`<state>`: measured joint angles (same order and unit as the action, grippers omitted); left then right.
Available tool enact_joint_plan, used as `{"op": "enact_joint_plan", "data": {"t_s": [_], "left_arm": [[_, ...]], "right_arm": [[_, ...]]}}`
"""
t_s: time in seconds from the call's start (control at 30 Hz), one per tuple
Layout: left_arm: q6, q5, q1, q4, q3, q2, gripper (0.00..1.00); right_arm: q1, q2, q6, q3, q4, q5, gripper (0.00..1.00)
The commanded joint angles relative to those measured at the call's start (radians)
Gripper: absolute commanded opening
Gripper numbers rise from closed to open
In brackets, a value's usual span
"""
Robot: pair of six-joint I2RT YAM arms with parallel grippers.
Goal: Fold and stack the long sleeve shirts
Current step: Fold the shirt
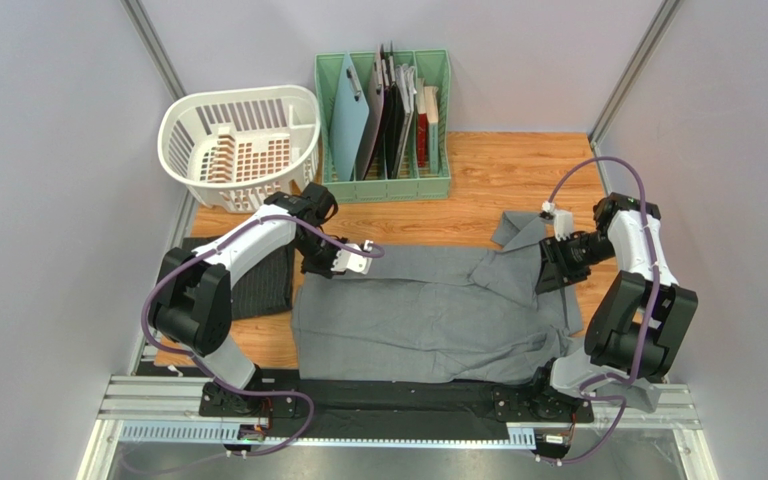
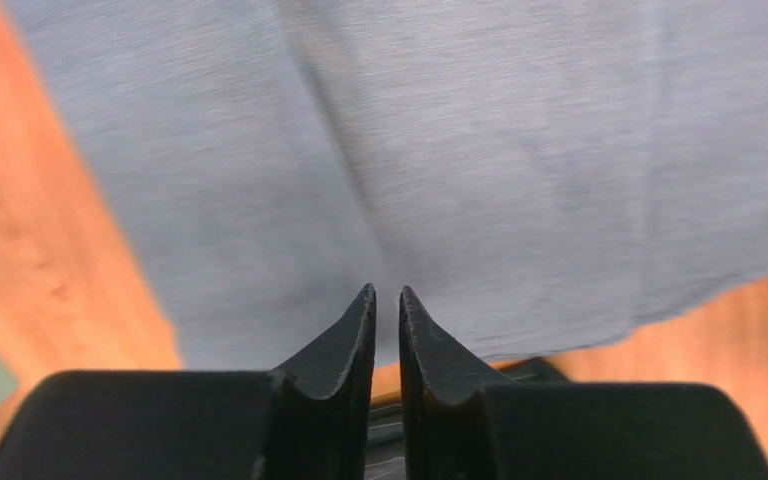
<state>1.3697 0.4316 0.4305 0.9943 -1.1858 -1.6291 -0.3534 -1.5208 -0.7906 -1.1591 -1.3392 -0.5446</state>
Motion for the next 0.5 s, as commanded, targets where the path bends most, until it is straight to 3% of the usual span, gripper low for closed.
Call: {"op": "enact_joint_plan", "data": {"t_s": [0.0,0.2,0.37,0.47], "left_arm": [[-0.044,0.016,-0.004,0.107,-0.024,0.011,0.22],[-0.214,0.058,-0.045,0.080,-0.173,-0.033,0.25],[-0.381,0.039,-0.045,0.027,-0.290,-0.135,0.25],[-0.437,0.061,-0.045,0.001,-0.321,-0.159,0.27]], "right_arm": [[-0.025,-0.009,-0.098,-0.065,-0.087,0.006,0.54],[-0.055,-0.087,0.036,-0.258,-0.094,-0.118,0.55],[-0.055,-0.194,0.330,-0.361,0.124,-0.098,0.52],[-0.053,-0.275,0.445,-0.459,0.216,-0.094,0.61]]}}
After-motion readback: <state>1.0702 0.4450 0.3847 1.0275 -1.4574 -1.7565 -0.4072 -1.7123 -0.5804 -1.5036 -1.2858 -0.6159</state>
